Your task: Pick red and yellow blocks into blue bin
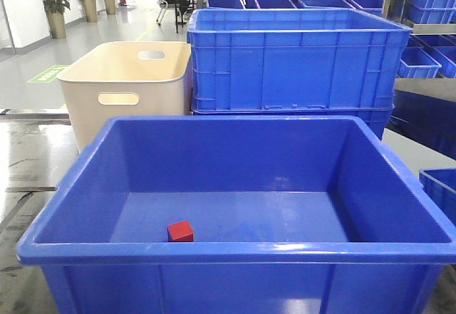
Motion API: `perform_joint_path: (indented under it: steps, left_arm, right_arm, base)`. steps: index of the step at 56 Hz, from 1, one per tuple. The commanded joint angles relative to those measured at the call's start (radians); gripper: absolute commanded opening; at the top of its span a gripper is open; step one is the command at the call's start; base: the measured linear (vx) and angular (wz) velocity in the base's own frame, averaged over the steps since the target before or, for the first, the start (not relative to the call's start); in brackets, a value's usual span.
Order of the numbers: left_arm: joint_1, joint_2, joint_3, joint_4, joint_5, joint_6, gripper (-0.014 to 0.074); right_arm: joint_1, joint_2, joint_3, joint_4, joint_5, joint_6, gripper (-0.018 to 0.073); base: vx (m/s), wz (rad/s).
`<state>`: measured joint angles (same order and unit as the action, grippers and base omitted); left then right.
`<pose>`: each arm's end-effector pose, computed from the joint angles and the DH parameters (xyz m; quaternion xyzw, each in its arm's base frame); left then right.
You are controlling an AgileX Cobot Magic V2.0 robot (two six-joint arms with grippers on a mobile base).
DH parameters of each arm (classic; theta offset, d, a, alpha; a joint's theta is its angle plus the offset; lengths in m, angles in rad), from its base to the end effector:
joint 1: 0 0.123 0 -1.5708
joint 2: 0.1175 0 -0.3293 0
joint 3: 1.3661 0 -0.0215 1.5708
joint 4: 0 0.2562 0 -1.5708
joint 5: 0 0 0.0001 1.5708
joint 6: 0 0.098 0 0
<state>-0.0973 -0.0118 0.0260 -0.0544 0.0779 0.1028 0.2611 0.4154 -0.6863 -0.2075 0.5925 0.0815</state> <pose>0.0243 -0.0028 0.1973 0.0531 0.7068 -0.0187 0.7052 0.0451 0.0004 0.3785 -0.1015 0.7747 0.0079 0.6240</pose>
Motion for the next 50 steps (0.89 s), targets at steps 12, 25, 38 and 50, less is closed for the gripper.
perform_joint_path:
  steps: [12,25,38,50]
  left_arm:
    - [0.0,-0.015,-0.016,-0.003,-0.078,-0.006,-0.0006]
    - [0.0,-0.015,-0.016,-0.003,-0.078,-0.006,-0.0006]
    - [0.0,-0.015,-0.016,-0.003,-0.078,-0.006,-0.0006]
    - [0.0,-0.015,-0.016,-0.003,-0.078,-0.006,-0.0006]
  right_arm:
    - [-0.003,0.01,-0.028,-0.016,-0.08,-0.004,-0.0011]
    - [-0.003,0.01,-0.028,-0.016,-0.08,-0.004,-0.0011]
    - [-0.003,0.01,-0.028,-0.017,-0.081,-0.004,-0.0011]
    - [-0.003,0.01,-0.028,-0.017,-0.083,-0.006,-0.0011]
  base:
    - [0.0,0.0]
    - [0.0,0.0]
    - [0.0,0.0]
    - [0.0,0.0]
